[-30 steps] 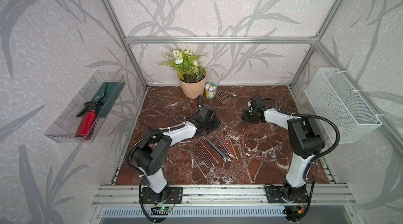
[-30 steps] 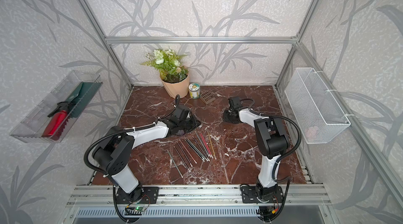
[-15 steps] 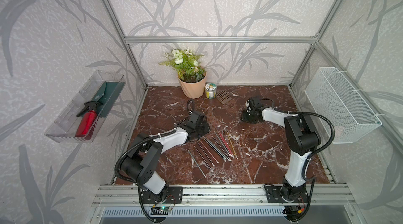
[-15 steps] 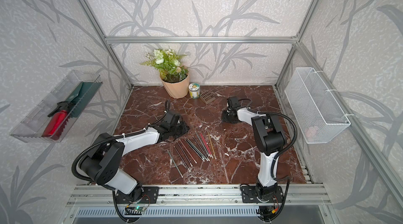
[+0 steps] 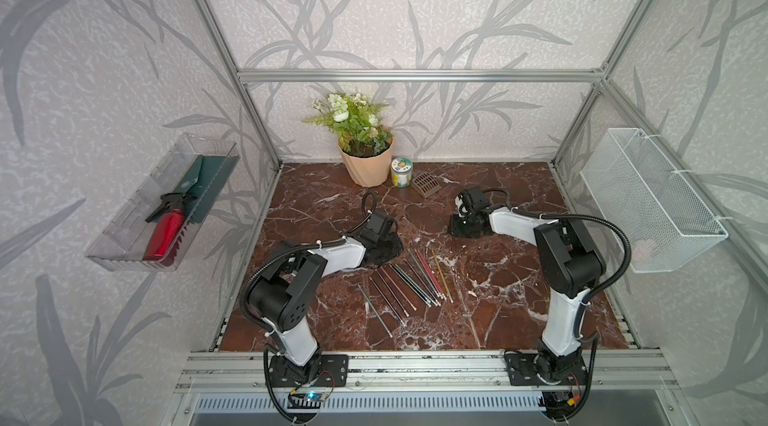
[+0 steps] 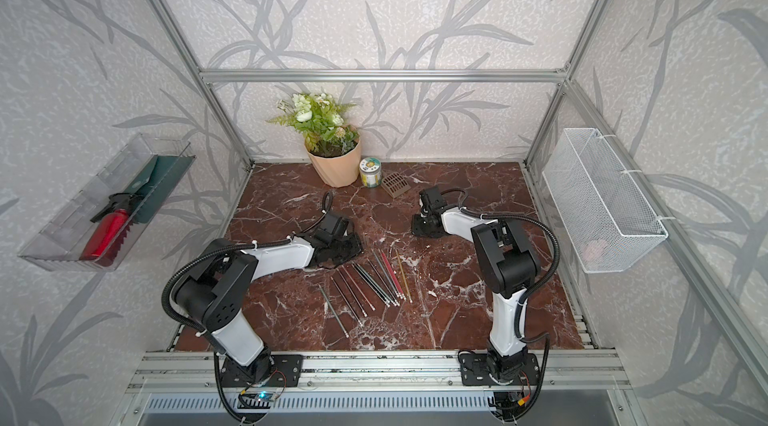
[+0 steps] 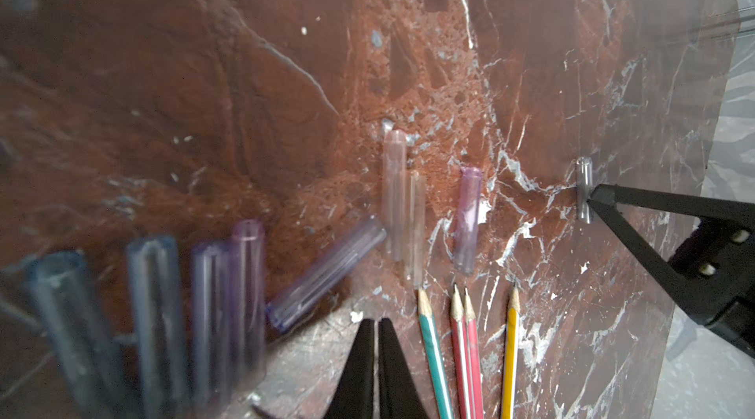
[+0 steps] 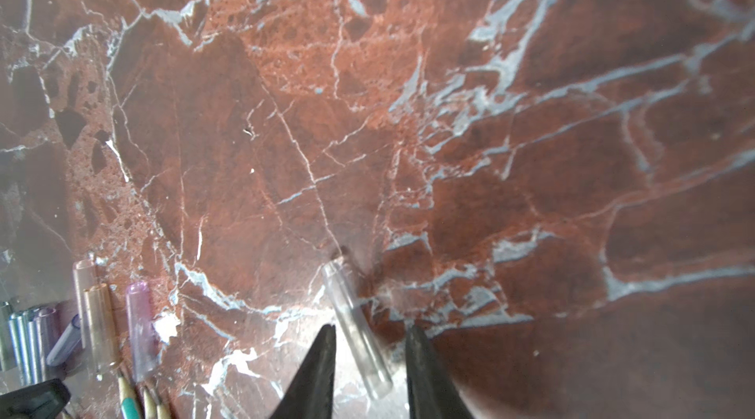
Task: Remove the protective cover of the pencils
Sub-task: Adjust the protective sleeve at the center of the board.
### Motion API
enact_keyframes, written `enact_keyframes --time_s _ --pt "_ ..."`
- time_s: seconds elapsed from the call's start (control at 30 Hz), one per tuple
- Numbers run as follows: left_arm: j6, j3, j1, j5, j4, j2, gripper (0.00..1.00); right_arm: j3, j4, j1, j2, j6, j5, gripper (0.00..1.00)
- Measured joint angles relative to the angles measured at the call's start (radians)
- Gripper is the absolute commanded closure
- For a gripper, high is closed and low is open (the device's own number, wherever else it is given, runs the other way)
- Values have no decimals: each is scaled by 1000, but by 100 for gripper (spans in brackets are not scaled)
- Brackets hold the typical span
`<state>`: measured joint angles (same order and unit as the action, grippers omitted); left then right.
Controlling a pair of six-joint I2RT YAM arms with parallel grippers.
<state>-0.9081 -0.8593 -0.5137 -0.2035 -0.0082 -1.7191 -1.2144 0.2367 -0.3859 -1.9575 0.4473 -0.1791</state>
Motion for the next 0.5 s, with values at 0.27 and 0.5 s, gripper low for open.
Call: enact_keyframes --time_s 0.27,0.5 --pt "0 -18 8 15 -39 -12 96 1 0 -35 0 8 -6 70" --pt "0 -25 10 48 -78 -21 96 1 0 -78 0 15 -6 70"
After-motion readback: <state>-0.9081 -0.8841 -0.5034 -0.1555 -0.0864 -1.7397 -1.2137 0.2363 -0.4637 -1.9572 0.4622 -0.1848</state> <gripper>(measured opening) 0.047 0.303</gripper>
